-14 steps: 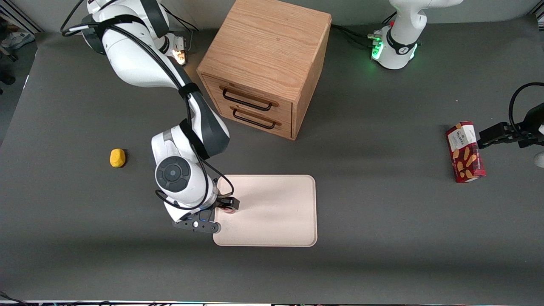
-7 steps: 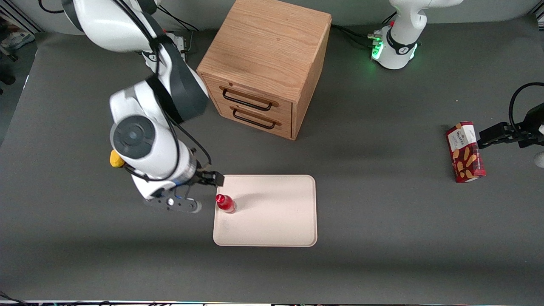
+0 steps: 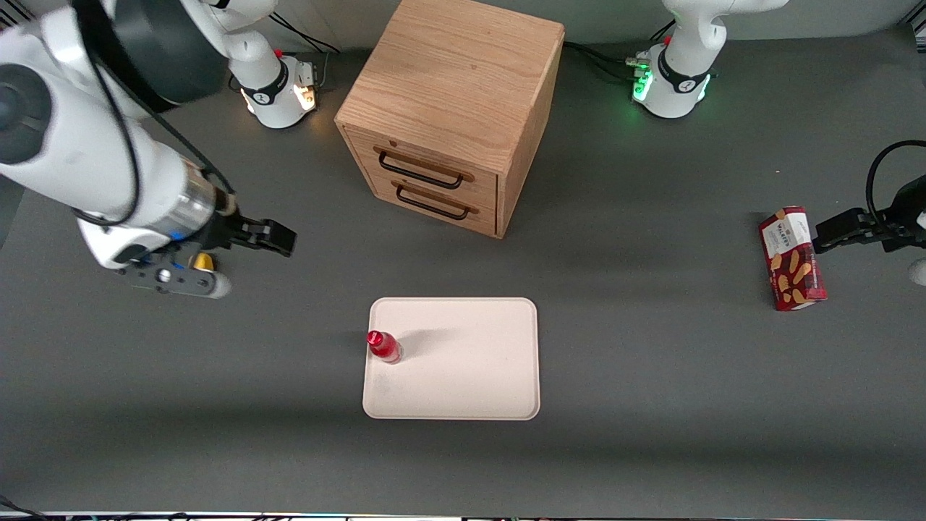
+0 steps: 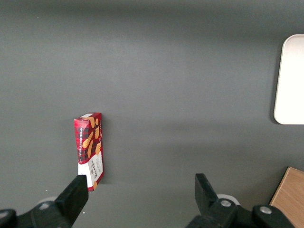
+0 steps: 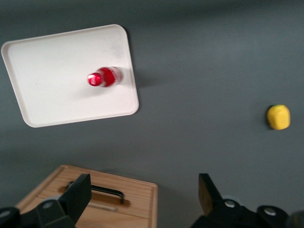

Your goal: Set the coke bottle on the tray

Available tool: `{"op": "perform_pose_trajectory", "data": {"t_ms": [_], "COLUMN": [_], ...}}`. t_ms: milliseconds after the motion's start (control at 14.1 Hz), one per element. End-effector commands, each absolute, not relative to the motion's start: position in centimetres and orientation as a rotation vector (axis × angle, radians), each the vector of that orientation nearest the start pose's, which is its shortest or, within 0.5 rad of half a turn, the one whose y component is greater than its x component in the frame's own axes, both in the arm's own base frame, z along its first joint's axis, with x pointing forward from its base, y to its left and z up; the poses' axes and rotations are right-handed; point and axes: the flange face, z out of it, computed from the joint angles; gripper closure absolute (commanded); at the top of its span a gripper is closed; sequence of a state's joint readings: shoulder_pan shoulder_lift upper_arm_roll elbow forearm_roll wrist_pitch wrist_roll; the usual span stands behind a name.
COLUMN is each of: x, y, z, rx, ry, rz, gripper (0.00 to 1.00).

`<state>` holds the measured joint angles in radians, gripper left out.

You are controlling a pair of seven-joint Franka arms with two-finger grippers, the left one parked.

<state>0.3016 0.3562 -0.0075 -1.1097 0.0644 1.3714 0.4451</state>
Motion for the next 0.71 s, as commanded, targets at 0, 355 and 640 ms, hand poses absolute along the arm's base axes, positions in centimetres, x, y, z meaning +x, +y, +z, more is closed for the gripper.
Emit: {"op": "perform_pose_trajectory", "data": {"t_ms": [0,355,640], "x": [58.5,55.6,52.2], "y": [12.6,4.5,2.2], "z": [61.3,61.2,60.7], "rx": [-3.081,-3.064,-3.088], "ry": [0.105,-0.097,-0.068], "rz": [0.204,0.115,0.034], "gripper": [0.00,0.00,0.00]}}
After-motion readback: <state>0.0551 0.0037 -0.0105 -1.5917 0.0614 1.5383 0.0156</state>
